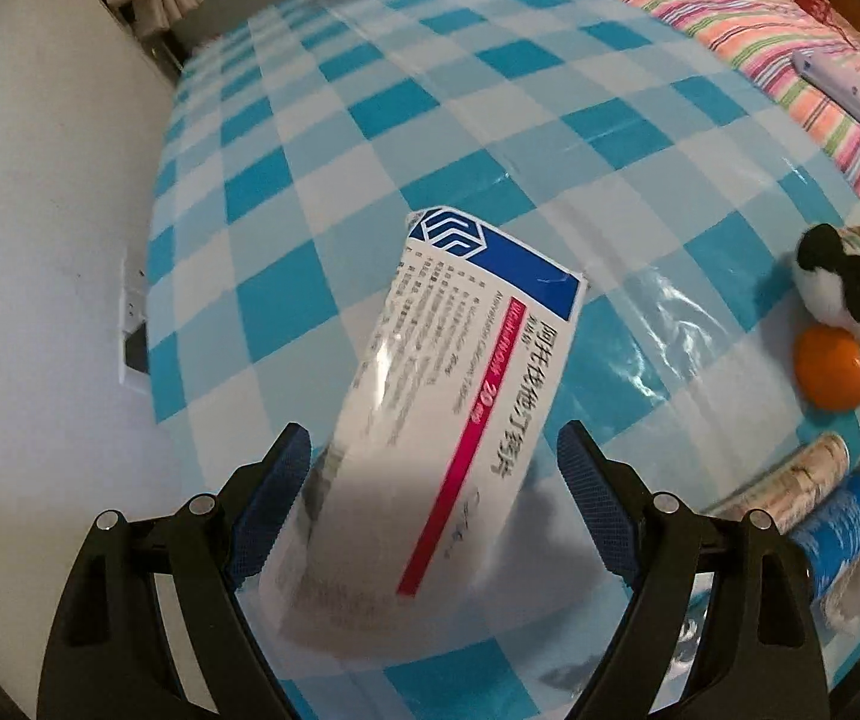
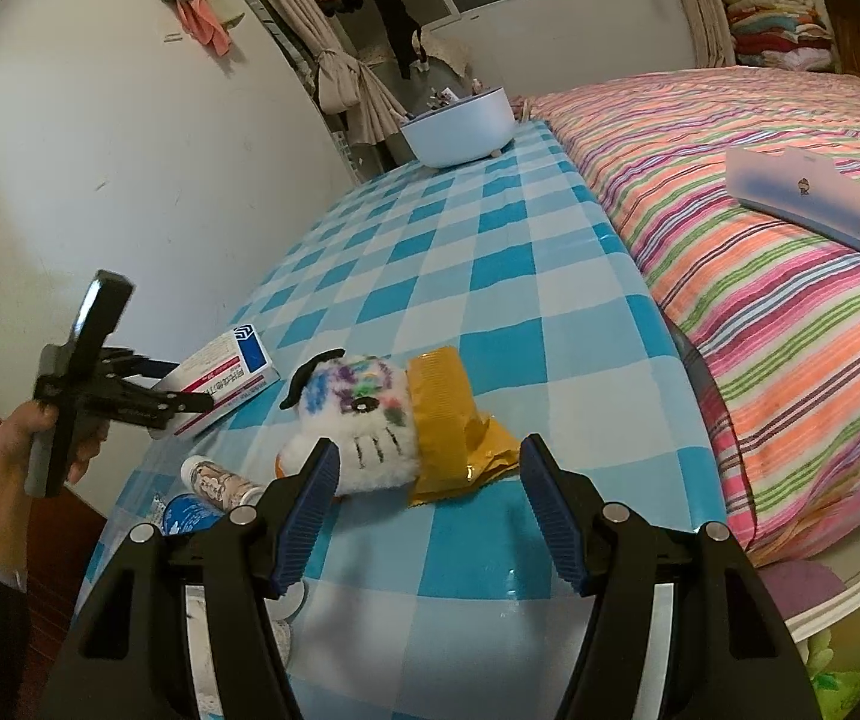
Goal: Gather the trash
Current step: 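Grasp the white medicine box with the left tool, then carry the medicine box in the left tool while the right tool grasps the yellow wrapper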
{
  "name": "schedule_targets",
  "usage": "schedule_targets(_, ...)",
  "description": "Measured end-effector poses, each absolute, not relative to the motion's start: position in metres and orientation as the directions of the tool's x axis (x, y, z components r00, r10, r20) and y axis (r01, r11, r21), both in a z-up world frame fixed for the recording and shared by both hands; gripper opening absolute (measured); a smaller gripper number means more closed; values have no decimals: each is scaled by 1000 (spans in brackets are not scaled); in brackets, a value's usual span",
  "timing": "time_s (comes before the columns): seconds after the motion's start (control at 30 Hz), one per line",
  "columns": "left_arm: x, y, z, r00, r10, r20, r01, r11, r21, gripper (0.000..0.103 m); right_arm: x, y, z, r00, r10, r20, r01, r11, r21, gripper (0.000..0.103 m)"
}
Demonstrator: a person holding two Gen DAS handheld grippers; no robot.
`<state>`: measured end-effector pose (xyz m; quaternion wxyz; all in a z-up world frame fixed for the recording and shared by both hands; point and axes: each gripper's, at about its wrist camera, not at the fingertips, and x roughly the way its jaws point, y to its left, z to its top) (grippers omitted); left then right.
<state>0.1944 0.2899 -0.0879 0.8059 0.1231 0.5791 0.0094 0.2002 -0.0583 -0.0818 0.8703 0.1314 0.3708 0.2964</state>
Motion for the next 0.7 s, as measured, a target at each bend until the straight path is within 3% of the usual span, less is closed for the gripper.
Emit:
schedule_targets(0.17, 206, 280, -107, 280, 223, -934, 192, 940, 282, 82, 202, -59, -83, 549, 612, -569, -414, 791, 450, 61)
schedule_targets(0.37, 208, 274, -103, 327, 196, -924, 194, 943, 269, 58, 204, -60, -83, 559, 601, -571, -409, 799, 441, 61)
schedule_targets(0.57, 193, 279, -90, 451, 155, -879, 70, 976, 208, 55, 205, -61, -84, 573, 576, -583, -406, 818, 408, 61)
schedule_targets(0.7, 170, 279, -63, 551, 105, -828, -42, 994, 98, 55, 206, -61, -84, 573, 575, -584, -408, 818, 405, 61)
